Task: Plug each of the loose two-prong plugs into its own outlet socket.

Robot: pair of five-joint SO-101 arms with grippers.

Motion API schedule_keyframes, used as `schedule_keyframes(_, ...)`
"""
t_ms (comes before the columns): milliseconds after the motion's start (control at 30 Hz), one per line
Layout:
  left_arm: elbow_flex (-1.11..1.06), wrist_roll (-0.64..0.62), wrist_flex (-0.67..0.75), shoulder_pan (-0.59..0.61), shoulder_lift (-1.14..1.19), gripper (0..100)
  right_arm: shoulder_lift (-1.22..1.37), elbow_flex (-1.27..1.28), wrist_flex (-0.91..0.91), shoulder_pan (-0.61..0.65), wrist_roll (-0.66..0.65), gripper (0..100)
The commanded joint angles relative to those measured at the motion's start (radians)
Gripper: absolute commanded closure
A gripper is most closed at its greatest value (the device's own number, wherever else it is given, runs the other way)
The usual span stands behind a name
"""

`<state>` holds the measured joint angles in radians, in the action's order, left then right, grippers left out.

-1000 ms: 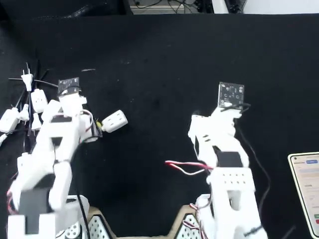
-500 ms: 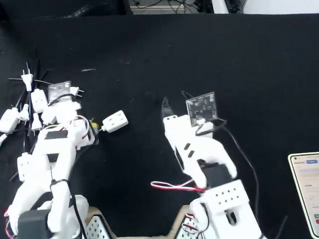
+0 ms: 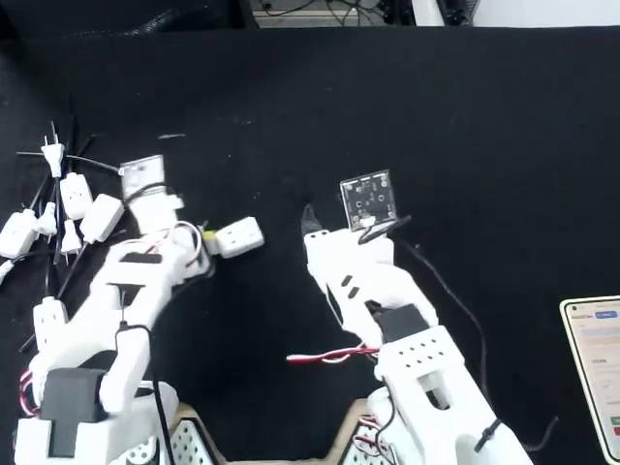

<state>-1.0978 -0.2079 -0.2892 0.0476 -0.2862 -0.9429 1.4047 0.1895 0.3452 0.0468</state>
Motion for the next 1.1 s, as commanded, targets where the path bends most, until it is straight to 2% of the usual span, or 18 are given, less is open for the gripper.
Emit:
schedule_keyframes(0,0.039,0.078,0.015,-0.058,-0.005,77,0.004,-0.005,-0.025,0.012,0.005,83.2)
schedule_keyframes(233,0.008,0.123,0.006,-0.116,-0.055,78,0.002,0.015,-0.029,0.014,0.005,83.2)
schedule_keyframes(467,-0.105,0.124,-0.132,-0.114,-0.417,77,0.005,0.036,-0.029,0.014,0.005,82.9)
schedule_keyframes(633,-0.217,0.172,-0.147,-0.090,-0.624,78,0.005,0.048,-0.029,0.014,0.005,82.9)
schedule_keyframes(800,-0.183,0.121,-0.124,-0.067,-0.545,77,0.005,0.048,-0.029,0.014,0.005,82.9)
schedule_keyframes(933,-0.130,0.058,0.046,-0.110,-0.396,77,0.005,0.048,-0.029,0.011,0.005,82.9)
schedule_keyframes(1067,-0.005,0.126,0.089,-0.133,-0.196,77,0.005,0.048,-0.029,0.006,0.005,82.9)
